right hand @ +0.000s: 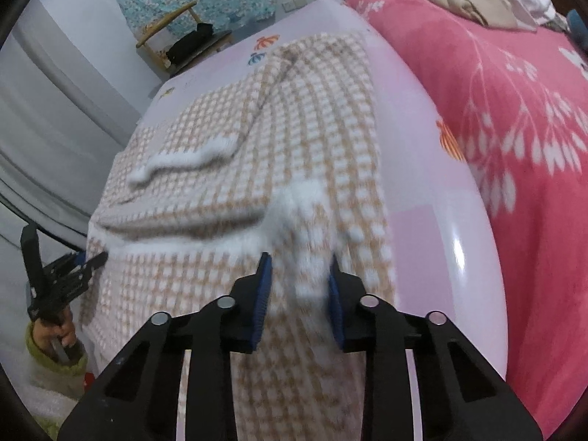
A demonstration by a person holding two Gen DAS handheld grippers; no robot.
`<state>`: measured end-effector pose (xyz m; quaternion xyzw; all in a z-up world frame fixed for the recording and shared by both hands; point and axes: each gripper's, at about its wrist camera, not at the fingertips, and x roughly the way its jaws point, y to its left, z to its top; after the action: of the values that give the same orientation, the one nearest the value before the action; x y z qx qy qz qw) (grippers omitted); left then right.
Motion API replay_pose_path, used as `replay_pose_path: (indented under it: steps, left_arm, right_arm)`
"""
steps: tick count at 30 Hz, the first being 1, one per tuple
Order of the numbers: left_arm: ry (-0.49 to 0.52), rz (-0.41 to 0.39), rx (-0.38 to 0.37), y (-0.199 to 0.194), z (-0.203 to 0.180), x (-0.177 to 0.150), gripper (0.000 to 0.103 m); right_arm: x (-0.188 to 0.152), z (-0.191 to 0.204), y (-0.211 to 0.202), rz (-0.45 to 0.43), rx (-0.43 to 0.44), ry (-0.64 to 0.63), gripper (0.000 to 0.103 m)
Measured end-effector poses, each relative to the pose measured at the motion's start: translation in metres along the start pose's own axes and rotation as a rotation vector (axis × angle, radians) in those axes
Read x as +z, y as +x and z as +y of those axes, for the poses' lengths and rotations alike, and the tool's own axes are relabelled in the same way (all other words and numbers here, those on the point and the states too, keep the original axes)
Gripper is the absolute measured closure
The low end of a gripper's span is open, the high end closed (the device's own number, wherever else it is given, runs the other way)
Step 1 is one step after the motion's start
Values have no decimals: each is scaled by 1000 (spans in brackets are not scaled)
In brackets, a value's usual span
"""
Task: Fold large clothes
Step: 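Move the right tool to the fluffy trim edge and pinch it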
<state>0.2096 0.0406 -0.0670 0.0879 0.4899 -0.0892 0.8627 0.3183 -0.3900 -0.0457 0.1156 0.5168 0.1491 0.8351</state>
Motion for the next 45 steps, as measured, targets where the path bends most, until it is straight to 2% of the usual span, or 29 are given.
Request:
replay_pose_path:
  steps: [4, 9, 17, 29, 35, 42, 45]
  left_arm:
    - [1, 1, 0, 0, 0, 1, 68]
    - [3, 2, 5, 0, -2, 0, 68]
    - [4, 3, 11, 0, -3, 1, 68]
    - [8, 2, 20, 0, -3, 0, 68]
    - [22, 4, 55, 0, -7, 0, 68]
    - [68, 7, 133, -3, -19, 0, 68]
    - [67, 9, 140, -4, -19, 0, 68]
  right_arm:
    - [-9, -3, -3, 16, 0, -1, 81]
    - [-3, 2, 6, 14, -18, -7, 82]
    - [-1, 27, 24, -1, -140, -120, 83]
    - [-5, 29, 27, -10, -154, -128, 83]
    - [-5, 30, 26, -8, -159, -127, 83]
    - [-4, 31, 26, -8, -160, -123, 82]
    - [-3, 31, 26, -1, -162, -123, 82]
